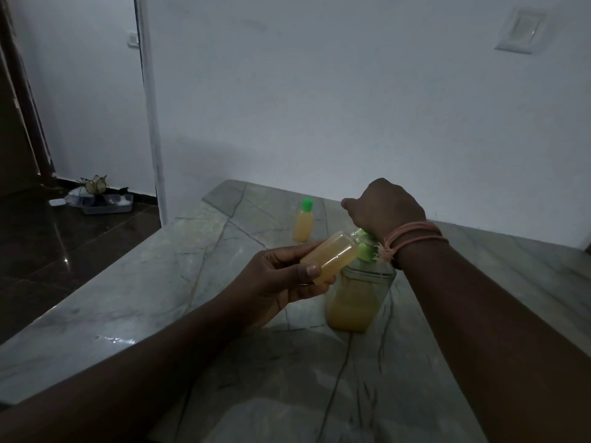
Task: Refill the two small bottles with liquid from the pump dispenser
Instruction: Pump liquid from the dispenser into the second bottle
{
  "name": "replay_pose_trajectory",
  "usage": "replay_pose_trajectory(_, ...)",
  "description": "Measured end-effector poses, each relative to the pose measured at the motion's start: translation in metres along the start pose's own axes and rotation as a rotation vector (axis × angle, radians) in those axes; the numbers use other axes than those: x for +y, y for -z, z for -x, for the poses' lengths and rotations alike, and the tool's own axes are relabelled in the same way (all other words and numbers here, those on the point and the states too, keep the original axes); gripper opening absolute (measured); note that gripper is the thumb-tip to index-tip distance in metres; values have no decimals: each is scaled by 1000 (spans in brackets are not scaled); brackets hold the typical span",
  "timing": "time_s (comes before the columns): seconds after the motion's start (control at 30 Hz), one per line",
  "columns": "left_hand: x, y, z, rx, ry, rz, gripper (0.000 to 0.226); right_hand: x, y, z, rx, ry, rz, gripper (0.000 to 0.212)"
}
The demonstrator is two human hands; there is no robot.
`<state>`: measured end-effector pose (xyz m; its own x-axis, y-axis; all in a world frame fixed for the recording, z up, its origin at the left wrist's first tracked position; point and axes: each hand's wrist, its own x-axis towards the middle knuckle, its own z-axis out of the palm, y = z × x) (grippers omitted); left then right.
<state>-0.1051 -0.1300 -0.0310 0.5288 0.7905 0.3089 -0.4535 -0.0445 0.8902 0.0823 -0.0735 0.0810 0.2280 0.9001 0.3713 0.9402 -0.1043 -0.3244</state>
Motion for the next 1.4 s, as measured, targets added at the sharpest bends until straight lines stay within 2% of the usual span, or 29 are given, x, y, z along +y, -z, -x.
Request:
replay_pose_trajectory(0.13, 2, -3, 2, 7, -2, 4, 54, -3, 9, -1, -56, 5, 50, 39)
replay_pose_trajectory(0.37, 0, 0, -1, -8, -4, -2, 53, 1, -2, -3, -12, -21, -17, 32)
replay_pose_trajectory(0.5, 1, -1, 1, -4, -4, 12, 53, -3, 1, 0, -9, 22, 49, 29)
replay_pose_trajectory(0.63, 2, -4, 2, 12, -7, 17, 50, -8, 9, 0, 26, 62, 141, 34)
replay_pose_trajectory(0.8, 0, 0, 0, -9, -8, 4, 53, -1, -1, -3, -19, 5, 8, 30)
replay_pose_trajectory(1.0, 1, -1, 1, 1, -9, -12, 54, -4, 4, 0, -73, -4, 10, 33)
replay_pose_trajectory(1.1, 1, -3, 2, 0, -10, -3, 53, -6, 9, 1, -45, 31, 59, 36)
replay_pose_trajectory(1.2, 1, -1, 1, -5, -13, -2, 51, -3, 3, 1, 3, 27, 5, 34)
replay_pose_trajectory(1.4, 0, 0, 1, 1, -13, -23, 52, -1, -1, 0, -15, -11, -7, 32)
